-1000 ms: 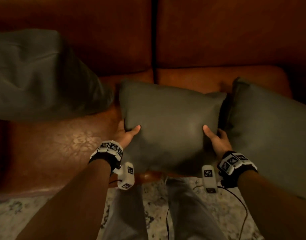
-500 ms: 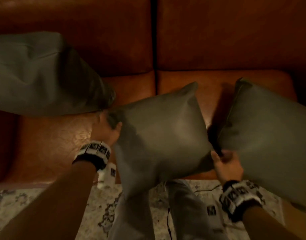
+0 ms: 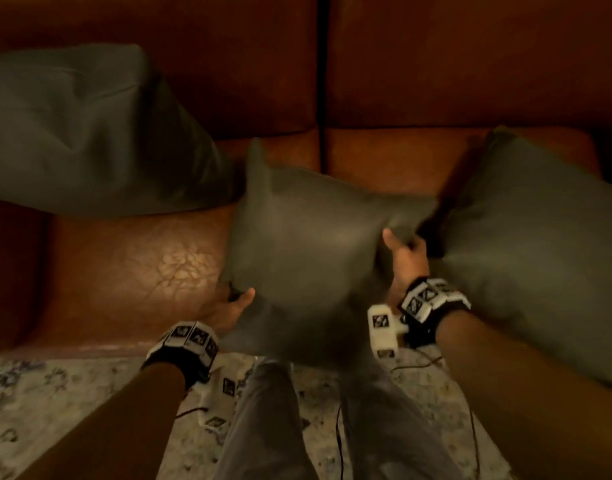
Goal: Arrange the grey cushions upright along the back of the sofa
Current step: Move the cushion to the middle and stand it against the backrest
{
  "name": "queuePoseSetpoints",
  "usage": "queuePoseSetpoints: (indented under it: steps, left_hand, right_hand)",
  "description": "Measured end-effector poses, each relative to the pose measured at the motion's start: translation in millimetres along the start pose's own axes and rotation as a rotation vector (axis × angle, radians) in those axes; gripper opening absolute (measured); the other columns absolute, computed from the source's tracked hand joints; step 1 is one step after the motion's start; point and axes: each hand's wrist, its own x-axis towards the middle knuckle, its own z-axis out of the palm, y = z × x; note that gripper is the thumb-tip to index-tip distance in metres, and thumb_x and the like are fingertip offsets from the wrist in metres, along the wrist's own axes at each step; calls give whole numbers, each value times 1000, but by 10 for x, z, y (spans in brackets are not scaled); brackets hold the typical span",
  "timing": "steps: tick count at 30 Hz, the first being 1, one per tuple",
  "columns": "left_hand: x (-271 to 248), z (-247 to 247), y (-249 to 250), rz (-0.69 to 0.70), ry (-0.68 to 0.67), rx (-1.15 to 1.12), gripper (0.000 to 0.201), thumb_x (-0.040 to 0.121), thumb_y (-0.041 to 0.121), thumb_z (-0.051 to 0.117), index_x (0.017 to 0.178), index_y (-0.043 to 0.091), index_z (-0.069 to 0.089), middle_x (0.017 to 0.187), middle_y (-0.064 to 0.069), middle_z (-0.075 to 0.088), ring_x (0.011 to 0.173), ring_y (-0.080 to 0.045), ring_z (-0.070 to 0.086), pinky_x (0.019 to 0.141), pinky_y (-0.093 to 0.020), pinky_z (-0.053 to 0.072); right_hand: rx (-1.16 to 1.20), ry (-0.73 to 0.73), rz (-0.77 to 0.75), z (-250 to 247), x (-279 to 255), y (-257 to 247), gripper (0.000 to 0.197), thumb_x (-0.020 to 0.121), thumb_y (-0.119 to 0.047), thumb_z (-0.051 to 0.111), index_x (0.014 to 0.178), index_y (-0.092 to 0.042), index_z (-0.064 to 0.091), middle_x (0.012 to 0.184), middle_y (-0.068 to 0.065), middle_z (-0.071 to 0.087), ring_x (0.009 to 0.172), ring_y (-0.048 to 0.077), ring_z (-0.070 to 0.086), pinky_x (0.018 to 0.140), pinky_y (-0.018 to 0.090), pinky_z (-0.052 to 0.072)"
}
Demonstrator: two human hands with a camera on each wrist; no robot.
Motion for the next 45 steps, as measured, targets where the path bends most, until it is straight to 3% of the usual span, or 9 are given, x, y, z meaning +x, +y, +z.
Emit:
queuePoseSetpoints:
  steps: [3,8,12,16,21,26,32,39,45]
  left_hand:
    - [-145,-18,21,-28,-94,-90,72,91,60,50,134,2,55,144,-23,55,134,-43,50,82,-34,56]
    - [6,-415,641,197,483,-130,69,93,45,59,149,12,36,155,-20,41,139,-39,43,114,-43,35]
    - [242,-438,821,242,306,-347,106,67,75,60,156,39,16,161,-3,38,143,-34,43,120,-47,35]
    - [256,-308,775,149,281,-361,91,79,70,54,156,35,20,157,-8,44,140,-39,45,118,-49,35]
    - [158,30,411,2,227,-617,88,77,64,62,149,23,33,150,-13,51,134,-40,51,112,-56,42]
    - [225,92,-93,-138,84,-258,66,72,58,72,128,25,55,146,-22,53,127,-45,56,107,-58,46]
    - [-11,-335,655,30,599,-76,59,88,16,61,143,8,40,150,-24,40,134,-47,43,112,-51,38]
    - [270,-289,1446,76,342,-155,81,92,65,41,157,21,21,163,-14,29,148,-41,31,122,-48,26]
    - [370,-575,1425,-35,240,-334,111,74,87,44,157,15,25,163,-12,32,145,-39,36,122,-47,26]
  right_hand:
    - [18,-29,-101,-14,28,-319,58,46,-59,77,101,-57,58,120,4,67,107,30,65,99,48,51]
    - [-340,8,-41,-370,-213,159,47,75,-48,72,119,-36,63,133,12,61,123,36,56,108,47,42]
    - [-70,-212,175,-349,-505,736,74,83,-58,66,143,-20,47,139,3,53,136,34,46,113,53,36]
    - [201,-166,313,-178,-154,971,106,40,-68,87,132,-28,53,134,11,60,115,35,62,94,58,53]
    - [193,-5,83,-200,-297,44,84,67,-50,80,140,-34,41,130,5,54,116,31,57,103,54,45]
    - [234,-22,-54,-478,-186,-153,50,86,-19,70,129,-28,47,116,10,62,97,26,63,84,42,54]
    - [-151,-69,168,-548,-58,205,60,79,-60,65,123,-19,57,122,16,64,107,40,62,98,54,50]
    - [53,-190,235,-260,-24,43,117,42,-73,83,144,-31,43,140,1,57,124,33,56,107,54,43]
    - [40,-219,-16,-88,-134,-333,95,35,-61,91,122,-33,64,124,-4,70,114,25,65,105,50,47]
